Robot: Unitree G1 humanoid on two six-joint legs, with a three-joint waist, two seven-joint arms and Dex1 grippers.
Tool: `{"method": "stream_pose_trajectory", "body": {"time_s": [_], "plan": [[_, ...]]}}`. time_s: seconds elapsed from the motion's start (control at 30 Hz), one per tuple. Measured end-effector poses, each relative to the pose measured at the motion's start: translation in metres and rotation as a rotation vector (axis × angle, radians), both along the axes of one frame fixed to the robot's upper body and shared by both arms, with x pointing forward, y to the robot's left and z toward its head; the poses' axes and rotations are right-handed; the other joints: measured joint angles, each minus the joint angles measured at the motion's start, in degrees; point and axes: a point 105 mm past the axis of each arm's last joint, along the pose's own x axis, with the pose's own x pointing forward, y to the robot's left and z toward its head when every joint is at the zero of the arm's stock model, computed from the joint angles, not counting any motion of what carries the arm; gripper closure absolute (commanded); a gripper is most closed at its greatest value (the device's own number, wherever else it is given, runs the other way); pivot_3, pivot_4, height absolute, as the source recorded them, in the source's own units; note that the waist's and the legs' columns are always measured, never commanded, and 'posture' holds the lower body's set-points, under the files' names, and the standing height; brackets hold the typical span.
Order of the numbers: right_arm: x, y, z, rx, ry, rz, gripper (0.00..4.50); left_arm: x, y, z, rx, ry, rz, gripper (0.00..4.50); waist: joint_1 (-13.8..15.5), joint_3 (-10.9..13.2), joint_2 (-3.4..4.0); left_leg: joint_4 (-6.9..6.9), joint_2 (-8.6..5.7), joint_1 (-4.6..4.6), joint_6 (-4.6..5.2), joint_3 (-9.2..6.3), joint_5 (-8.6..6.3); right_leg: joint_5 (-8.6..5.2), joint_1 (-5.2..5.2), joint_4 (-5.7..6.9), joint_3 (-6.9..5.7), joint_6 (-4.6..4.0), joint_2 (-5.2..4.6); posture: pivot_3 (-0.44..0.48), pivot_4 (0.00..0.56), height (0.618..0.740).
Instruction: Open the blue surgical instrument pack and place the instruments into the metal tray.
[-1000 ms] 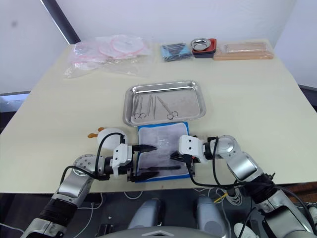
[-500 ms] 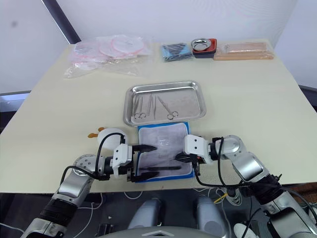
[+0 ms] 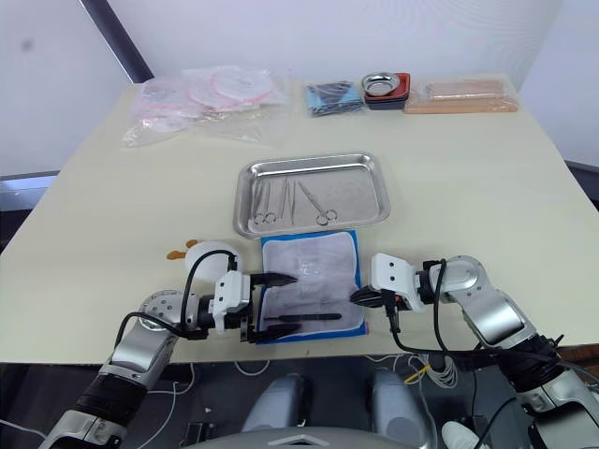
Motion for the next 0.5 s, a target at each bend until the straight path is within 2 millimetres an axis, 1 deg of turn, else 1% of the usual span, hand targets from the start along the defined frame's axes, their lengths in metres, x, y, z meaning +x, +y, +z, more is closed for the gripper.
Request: {"method": "stream_pose_trajectory", "body": {"time_s": [0.03,0.1,0.13,0.17,0.33,0.5], "plan": [[-0.001,0.001,0.000,0.007,0.011,0.010,3.60,0.000,0.000,0.000,0.000,0.000,-0.001,0.00,0.01,0.00,0.00,0.00,0.00,0.00,0.00,-0.01,0.00,0.00,0.00,0.00,-0.01,0.00,0.00,0.000,0.150,0.740],[-0.002,0.002,0.002,0.025,0.017,0.012,2.50,0.000,0.000,0.000,0.000,-0.001,-0.001,0.00,0.00,0.00,0.00,0.00,0.00,0.00,0.00,-0.01,0.00,0.00,0.00,0.00,0.00,0.00,0.00,0.000,0.150,0.740],[-0.002,0.003,0.002,0.029,0.017,0.011,2.10,0.000,0.000,0.000,0.000,-0.001,-0.001,0.00,0.01,0.00,0.00,0.00,0.00,0.00,0.00,0.00,0.00,0.00,0.00,0.00,0.00,0.00,0.00,0.000,0.150,0.740],[-0.001,0.005,0.003,0.037,0.016,0.010,1.59,0.000,0.000,0.000,0.000,-0.001,-0.001,0.00,0.00,0.00,0.00,0.00,0.00,0.00,0.00,0.00,0.00,0.00,0.00,0.00,0.00,0.00,0.00,0.000,0.150,0.740],[-0.001,0.009,0.003,0.054,0.014,0.004,1.59,0.000,0.000,0.000,-0.001,-0.001,-0.001,0.00,0.01,0.00,0.00,0.00,0.00,-0.01,0.00,0.00,0.00,0.00,0.00,0.00,0.00,0.00,0.00,0.000,0.150,0.740],[0.006,0.020,0.002,0.076,-0.003,-0.009,1.59,0.000,0.000,0.000,-0.001,-0.001,0.000,0.00,0.00,0.00,0.00,0.02,0.00,0.00,0.00,0.01,0.00,0.00,0.00,0.01,0.01,0.00,0.00,0.000,0.150,0.740]]}}
